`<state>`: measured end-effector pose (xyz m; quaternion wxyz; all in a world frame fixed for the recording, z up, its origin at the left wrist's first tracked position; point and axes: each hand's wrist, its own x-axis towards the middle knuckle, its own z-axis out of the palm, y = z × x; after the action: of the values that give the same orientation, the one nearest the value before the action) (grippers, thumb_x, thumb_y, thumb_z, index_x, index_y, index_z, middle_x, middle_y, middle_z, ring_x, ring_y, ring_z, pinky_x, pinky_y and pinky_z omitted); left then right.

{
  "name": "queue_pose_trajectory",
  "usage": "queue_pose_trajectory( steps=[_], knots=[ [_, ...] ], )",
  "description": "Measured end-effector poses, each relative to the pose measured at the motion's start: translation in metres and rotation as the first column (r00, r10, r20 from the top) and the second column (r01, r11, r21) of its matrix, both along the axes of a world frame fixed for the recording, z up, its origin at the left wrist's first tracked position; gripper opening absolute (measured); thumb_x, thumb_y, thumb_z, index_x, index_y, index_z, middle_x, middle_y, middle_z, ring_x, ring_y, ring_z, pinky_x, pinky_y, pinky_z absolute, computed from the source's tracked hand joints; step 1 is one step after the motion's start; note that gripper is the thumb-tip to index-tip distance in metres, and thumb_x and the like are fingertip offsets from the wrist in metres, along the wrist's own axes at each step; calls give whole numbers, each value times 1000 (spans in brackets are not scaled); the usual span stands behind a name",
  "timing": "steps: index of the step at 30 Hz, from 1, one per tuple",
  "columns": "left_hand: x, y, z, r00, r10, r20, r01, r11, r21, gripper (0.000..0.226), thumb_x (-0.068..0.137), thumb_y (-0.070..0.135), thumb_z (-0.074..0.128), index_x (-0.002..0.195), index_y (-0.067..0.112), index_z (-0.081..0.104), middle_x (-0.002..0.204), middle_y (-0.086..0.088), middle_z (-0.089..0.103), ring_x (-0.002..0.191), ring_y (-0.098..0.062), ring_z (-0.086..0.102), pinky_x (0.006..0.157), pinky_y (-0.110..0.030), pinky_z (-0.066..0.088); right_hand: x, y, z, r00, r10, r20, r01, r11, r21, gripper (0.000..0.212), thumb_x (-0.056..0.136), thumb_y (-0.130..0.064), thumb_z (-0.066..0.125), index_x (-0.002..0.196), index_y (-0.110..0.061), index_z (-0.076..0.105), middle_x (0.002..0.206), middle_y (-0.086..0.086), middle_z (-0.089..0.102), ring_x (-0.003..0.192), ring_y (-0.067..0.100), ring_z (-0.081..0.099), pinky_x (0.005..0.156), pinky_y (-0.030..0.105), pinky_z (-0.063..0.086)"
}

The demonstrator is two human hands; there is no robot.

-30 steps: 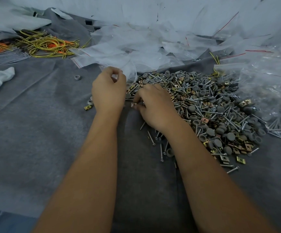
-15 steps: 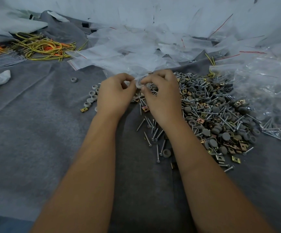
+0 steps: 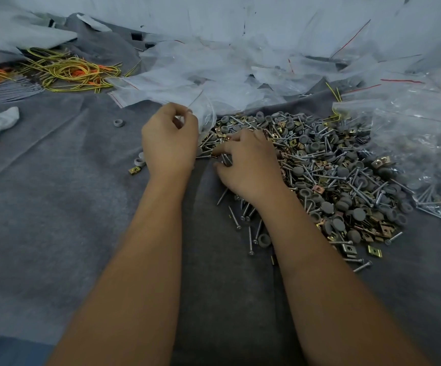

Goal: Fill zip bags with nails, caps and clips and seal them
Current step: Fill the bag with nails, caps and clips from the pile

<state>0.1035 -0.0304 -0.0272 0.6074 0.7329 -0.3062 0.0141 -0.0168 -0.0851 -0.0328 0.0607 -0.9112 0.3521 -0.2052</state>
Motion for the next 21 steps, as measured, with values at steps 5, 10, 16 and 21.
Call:
queue_pose_trajectory(
  steps=[5, 10, 16, 21],
  knots=[
    [-1, 1, 0, 1000, -11, 8, 12, 1000, -7, 12, 90, 21, 55, 80, 24, 61, 56, 7, 50, 48, 0, 46, 47, -13, 32, -2, -2, 0, 998, -54, -41, 56, 997, 48, 43, 86, -46, 57, 129, -37, 58, 128, 3, 49, 125, 28, 35, 105, 43, 29],
    [-1, 1, 0, 1000, -16, -4, 16, 1000, 1, 12, 90, 23, 55, 79, 26, 62, 57, 7, 50, 50, -3, 45, 48, -14, 33, -2, -1, 2, 999, -32, -44, 35, 997, 65, 32, 86, -40, 59, 117, -42, 65, 122, 1, 49, 120, 27, 36, 103, 42, 29],
    [0, 1, -1, 1000, -30, -9, 30, 1000, 2, 12, 90, 24, 56, 80, 25, 63, 57, 8, 49, 49, 0, 45, 46, -12, 33, -4, -1, 5, 999, -33, -16, 34, 995, 96, 16, 81, -34, 66, 95, -40, 72, 122, -2, 50, 122, 25, 35, 106, 43, 28],
    [-1, 0, -2, 999, -48, -9, 48, 999, 3, 13, 90, 23, 56, 79, 25, 62, 56, 8, 49, 48, -2, 44, 48, -15, 33, -3, -1, 5, 999, 14, -30, -12, 997, 77, 17, 82, -28, 67, 95, -38, 72, 121, -4, 52, 120, 24, 36, 101, 40, 26]
  ],
)
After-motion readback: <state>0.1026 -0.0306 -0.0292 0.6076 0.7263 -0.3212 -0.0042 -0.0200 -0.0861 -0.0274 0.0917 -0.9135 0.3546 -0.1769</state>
